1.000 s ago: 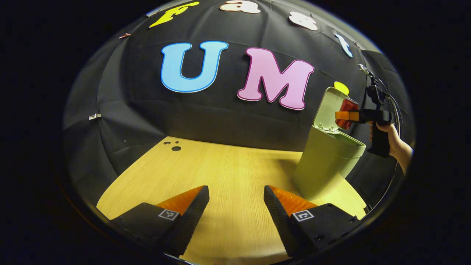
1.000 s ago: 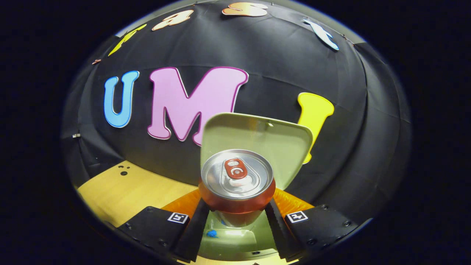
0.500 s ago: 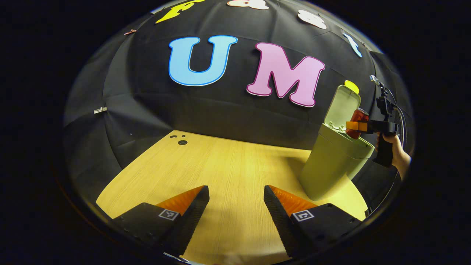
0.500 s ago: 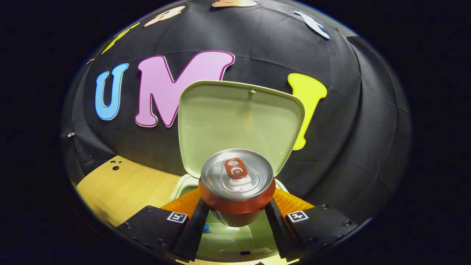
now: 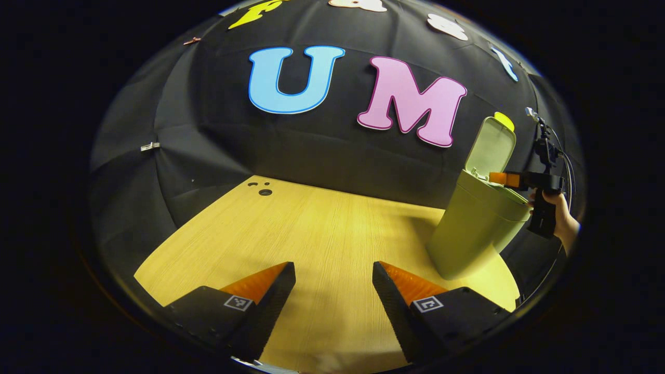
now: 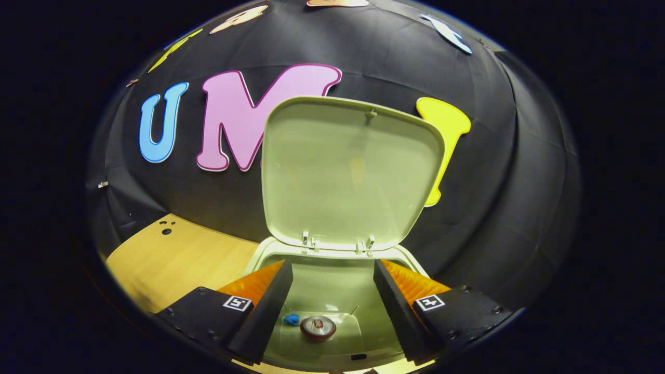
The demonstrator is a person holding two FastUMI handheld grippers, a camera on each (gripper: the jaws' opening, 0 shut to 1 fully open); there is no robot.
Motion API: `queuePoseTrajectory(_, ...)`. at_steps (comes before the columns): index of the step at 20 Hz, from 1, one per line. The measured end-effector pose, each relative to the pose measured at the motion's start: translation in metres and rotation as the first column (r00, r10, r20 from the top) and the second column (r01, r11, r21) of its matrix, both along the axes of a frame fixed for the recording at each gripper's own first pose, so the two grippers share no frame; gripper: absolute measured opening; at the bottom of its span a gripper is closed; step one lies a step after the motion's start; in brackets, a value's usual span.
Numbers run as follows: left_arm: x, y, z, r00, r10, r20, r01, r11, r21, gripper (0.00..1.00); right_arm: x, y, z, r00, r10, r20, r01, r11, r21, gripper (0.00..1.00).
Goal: Press the lid of the desktop garbage bin to open it, pick up the crumpled paper on the desktop and throw it into the bin, then pick up the pop can on the desktop and drop it into the bin, and finally close the garbage bin lid.
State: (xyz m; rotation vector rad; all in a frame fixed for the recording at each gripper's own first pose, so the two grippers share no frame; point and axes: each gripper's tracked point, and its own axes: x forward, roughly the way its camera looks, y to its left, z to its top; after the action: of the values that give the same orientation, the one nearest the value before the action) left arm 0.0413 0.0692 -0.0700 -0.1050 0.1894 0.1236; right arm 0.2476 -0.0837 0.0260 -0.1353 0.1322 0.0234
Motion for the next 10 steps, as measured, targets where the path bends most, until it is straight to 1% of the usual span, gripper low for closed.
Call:
queuePoseTrajectory(4, -0.004, 0.005, -0.002, 1.0, 0.005, -0.008, -0.006, 1.0, -0.008, 0.96, -0.005, 0.003, 0.033, 0.998, 0.01, 0.055, -0.011, 1.0, 0.017, 0.98)
queuePoseTrajectory(7, -0.005, 0.008, -0.001, 1.0, 0.007, -0.011, -0.007, 1.0, -0.013, 0.96, -0.005, 0.004, 0.07, 0.995, 0.02, 0.101, -0.024, 0.999, 0.039, 0.97)
queuePoseTrajectory(10, -0.007, 0.01, -0.002, 1.0, 0.009, -0.015, -0.009, 1.0, -0.014, 0.96, 0.0, -0.001, 0.097, 0.993, 0.002, 0.118, -0.008, 0.999, 0.044, 0.97)
